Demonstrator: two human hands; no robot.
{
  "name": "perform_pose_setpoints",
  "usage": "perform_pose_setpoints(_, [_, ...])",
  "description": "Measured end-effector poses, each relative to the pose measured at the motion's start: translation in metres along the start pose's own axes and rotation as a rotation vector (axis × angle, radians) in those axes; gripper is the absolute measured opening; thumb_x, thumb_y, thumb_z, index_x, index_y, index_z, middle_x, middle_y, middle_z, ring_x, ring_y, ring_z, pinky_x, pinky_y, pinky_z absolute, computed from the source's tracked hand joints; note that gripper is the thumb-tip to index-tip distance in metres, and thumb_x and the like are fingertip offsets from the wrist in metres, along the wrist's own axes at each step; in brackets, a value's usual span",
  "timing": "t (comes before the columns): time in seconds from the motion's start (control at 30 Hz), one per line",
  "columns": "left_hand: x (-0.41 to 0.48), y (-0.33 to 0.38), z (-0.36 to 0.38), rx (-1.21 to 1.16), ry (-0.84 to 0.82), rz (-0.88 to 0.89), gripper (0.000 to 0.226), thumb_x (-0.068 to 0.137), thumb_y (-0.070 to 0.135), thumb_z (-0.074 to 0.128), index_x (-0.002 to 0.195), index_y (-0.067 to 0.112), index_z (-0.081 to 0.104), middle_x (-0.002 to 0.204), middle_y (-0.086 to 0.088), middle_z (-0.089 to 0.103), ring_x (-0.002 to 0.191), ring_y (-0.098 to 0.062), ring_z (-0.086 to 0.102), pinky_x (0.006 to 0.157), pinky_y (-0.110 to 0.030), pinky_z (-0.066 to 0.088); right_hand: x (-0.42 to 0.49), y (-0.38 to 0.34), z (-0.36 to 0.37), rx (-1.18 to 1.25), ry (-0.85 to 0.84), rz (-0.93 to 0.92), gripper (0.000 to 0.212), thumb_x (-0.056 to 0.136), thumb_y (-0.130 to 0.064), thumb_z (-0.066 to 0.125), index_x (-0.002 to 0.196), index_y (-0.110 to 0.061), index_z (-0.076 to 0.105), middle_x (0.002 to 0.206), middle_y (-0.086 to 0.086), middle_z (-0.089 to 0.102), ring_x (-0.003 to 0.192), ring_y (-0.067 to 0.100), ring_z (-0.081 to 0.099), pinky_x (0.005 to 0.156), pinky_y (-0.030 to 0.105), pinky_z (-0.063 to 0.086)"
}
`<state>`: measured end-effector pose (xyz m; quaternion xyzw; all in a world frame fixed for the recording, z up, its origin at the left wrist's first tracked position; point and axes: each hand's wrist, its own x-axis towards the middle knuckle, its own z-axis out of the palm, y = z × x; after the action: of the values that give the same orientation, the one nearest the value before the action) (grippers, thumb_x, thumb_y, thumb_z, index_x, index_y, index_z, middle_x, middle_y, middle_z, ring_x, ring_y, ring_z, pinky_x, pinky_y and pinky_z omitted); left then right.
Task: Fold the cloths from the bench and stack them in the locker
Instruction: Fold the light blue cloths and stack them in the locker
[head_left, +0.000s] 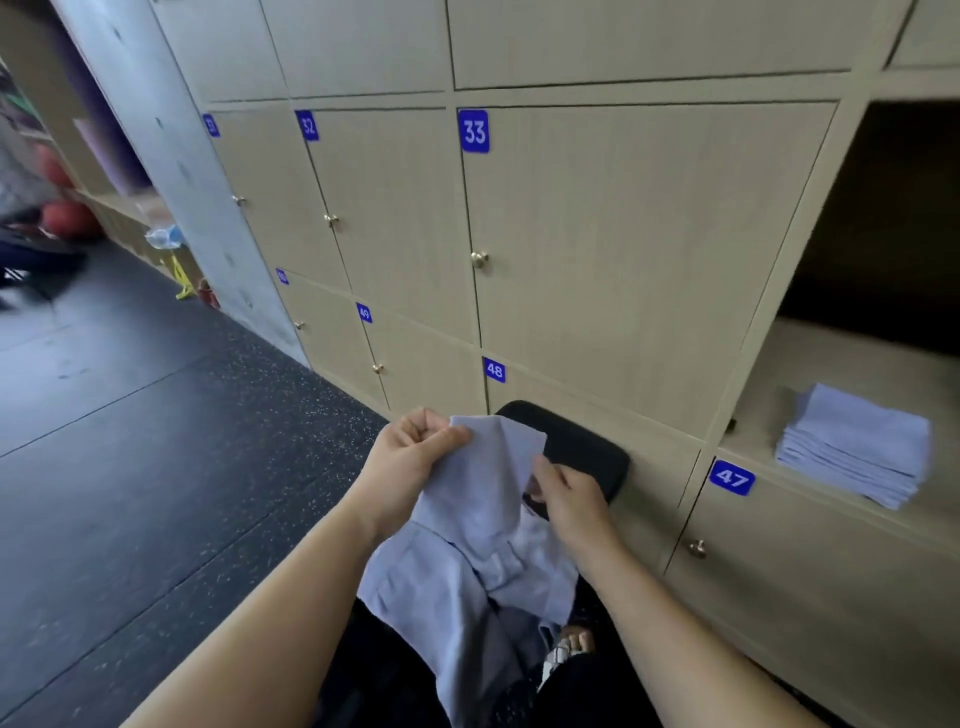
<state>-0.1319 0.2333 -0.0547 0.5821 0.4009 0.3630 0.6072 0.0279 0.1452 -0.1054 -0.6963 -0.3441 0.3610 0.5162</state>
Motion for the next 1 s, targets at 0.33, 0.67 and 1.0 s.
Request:
perform_pose_setpoints(0.33, [-0.037, 0.065, 0.005, -0.051, 0.160, 0.160, 0.033, 0.082, -0.001, 0.072, 0.106, 0.019, 0.062, 0.053, 0.008, 0.043, 0.056, -0.012, 0.043, 0.062, -0.024, 0.040, -0.027, -0.102, -0.034, 0.330, 0.083, -0.288, 0.073, 0.062, -0.050, 0.064, 0.085, 0.018, 0.048, 0.074, 0.004, 0.045, 0.071, 0.016, 0.038, 0.066, 0.034, 0.031])
perform_pose_setpoints(0.67, [-0.060, 0.142, 0.018, 0.462, 0.126, 0.360, 0.009, 0.082, 0.007, 0.074, 0.090, 0.011, 0.072, 0.077, -0.004, 0.068, 0.064, -0.011, 0.058, 0.059, -0.012, 0.047, -0.063, -0.167, -0.085, 0.107, 0.009, -0.459, 0.005, 0.084, 0.001, 0.067, 0.089, 0.003, 0.067, 0.071, 0.004, 0.059, 0.064, 0.010, 0.050, 0.056, 0.010, 0.042])
perform_pose_setpoints(1.0, [-0.072, 0.166, 0.033, 0.128, -0.088, 0.297, 0.015, 0.094, 0.016, 0.063, 0.102, 0.004, 0.065, 0.092, -0.006, 0.072, 0.086, -0.019, 0.066, 0.083, -0.035, 0.052, -0.076, -0.193, -0.104, 0.098, 0.110, -0.476, 0.018, 0.083, -0.014, 0.072, 0.073, -0.011, 0.057, 0.065, -0.003, 0.053, 0.059, 0.010, 0.045, 0.058, 0.020, 0.039])
